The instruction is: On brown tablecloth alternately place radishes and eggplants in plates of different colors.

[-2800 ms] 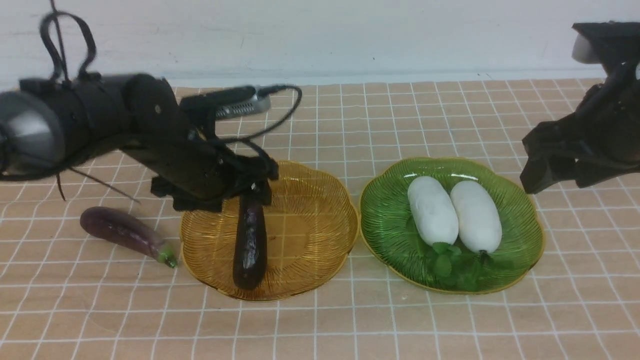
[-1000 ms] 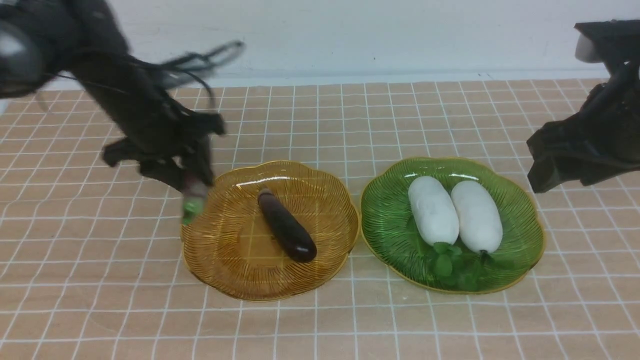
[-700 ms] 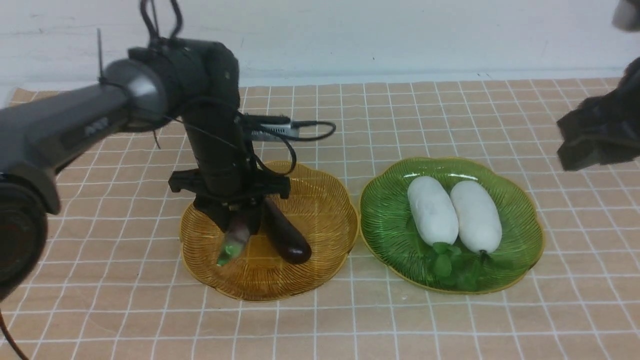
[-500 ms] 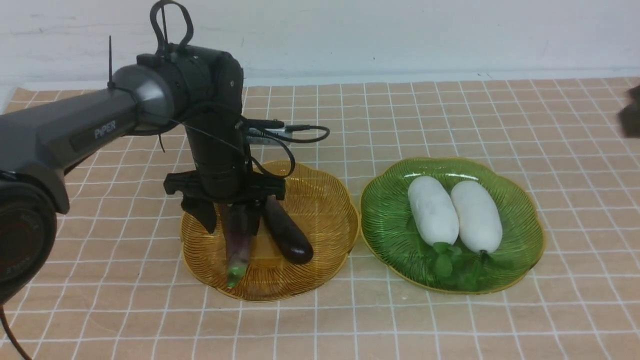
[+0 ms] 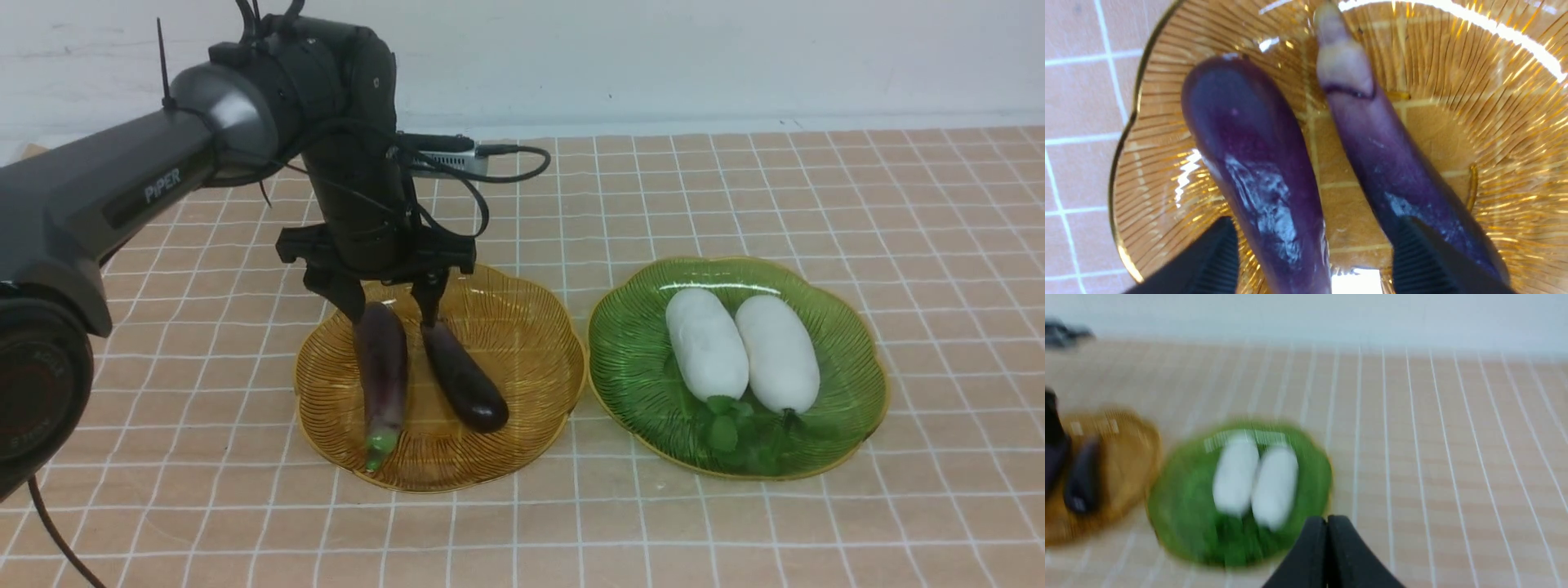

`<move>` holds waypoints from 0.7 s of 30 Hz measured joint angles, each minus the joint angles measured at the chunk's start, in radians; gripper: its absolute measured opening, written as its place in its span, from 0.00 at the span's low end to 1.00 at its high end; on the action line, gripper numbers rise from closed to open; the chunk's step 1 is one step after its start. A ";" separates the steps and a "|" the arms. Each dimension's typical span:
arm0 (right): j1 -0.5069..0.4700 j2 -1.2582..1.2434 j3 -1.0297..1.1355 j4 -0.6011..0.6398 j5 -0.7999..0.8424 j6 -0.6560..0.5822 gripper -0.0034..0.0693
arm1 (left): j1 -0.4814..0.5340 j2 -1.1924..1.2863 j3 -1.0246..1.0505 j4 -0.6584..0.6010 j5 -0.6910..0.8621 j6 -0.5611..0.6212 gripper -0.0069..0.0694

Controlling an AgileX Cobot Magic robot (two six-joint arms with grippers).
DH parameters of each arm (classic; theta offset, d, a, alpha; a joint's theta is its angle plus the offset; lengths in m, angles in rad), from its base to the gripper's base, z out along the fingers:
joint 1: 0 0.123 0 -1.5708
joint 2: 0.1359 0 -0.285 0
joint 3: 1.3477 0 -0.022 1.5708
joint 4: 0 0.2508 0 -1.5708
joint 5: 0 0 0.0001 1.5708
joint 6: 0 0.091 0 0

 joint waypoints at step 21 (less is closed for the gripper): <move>0.000 -0.035 0.237 -0.004 -0.422 0.000 0.03 | 0.000 -0.093 -0.178 0.000 0.007 0.063 0.09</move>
